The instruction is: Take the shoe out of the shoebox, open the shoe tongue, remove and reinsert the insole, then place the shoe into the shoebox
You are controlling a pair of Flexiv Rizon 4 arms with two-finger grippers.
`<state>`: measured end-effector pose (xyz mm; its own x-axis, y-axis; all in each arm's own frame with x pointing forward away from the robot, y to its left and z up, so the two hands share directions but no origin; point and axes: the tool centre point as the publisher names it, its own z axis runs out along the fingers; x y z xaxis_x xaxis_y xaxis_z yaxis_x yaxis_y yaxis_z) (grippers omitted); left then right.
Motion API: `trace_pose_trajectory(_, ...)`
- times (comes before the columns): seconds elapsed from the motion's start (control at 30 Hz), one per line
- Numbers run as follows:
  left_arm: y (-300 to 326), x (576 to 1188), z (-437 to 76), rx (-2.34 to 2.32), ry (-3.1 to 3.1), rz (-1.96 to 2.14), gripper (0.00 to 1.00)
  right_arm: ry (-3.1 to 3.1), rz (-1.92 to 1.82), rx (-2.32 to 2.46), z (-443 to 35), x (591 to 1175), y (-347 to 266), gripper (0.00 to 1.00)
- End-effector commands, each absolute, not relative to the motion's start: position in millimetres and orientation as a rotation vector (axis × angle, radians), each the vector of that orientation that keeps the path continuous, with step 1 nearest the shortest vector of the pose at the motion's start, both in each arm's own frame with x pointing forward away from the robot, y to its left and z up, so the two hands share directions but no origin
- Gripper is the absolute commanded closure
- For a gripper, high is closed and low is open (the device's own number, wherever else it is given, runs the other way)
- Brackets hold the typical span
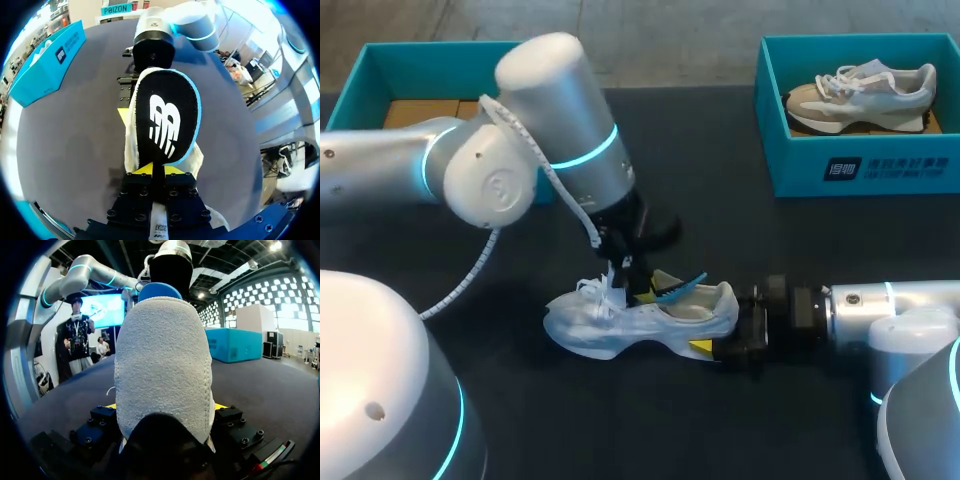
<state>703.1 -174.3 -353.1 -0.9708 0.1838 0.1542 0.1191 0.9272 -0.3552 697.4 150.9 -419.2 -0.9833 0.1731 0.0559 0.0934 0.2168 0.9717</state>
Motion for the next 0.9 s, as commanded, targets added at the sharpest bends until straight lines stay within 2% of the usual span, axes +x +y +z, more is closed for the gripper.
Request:
trace_pose_trajectory(0.03, -174, 702, -355, -0.252, -2.887, 0.536, 1.0, 2.4, 1.903, 0.267, -420, 696, 151, 1.0)
trace_pose_trajectory(0.23, -180, 697, -352, -0.28, -2.886, 0.541, 1.0, 2.4, 1.903, 0.267, -420, 696, 151, 1.0)
trace_pose_trajectory(0.3, -182, 697, -350, -0.29, -2.886, 0.549, 0.87, 2.4, 1.903, 0.267, -420, 696, 151, 1.0)
trace_pose_trajectory(0.37, -185, 696, -347, -0.302, -2.892, 0.551, 0.69, 2.4, 1.903, 0.267, -420, 696, 151, 1.0)
trace_pose_trajectory(0.43, -187, 695, -344, -0.312, -2.897, 0.559, 0.6, 2.4, 1.903, 0.267, -420, 696, 151, 1.0)
trace_pose_trajectory(0.63, -189, 691, -335, -0.34, -2.923, 0.579, 0.55, 2.4, 1.903, 0.267, -420, 696, 151, 1.0)
trace_pose_trajectory(0.9, -187, 681, -323, -0.328, -3.013, 0.629, 0.55, 2.4, 1.903, 0.267, -420, 696, 151, 1.0)
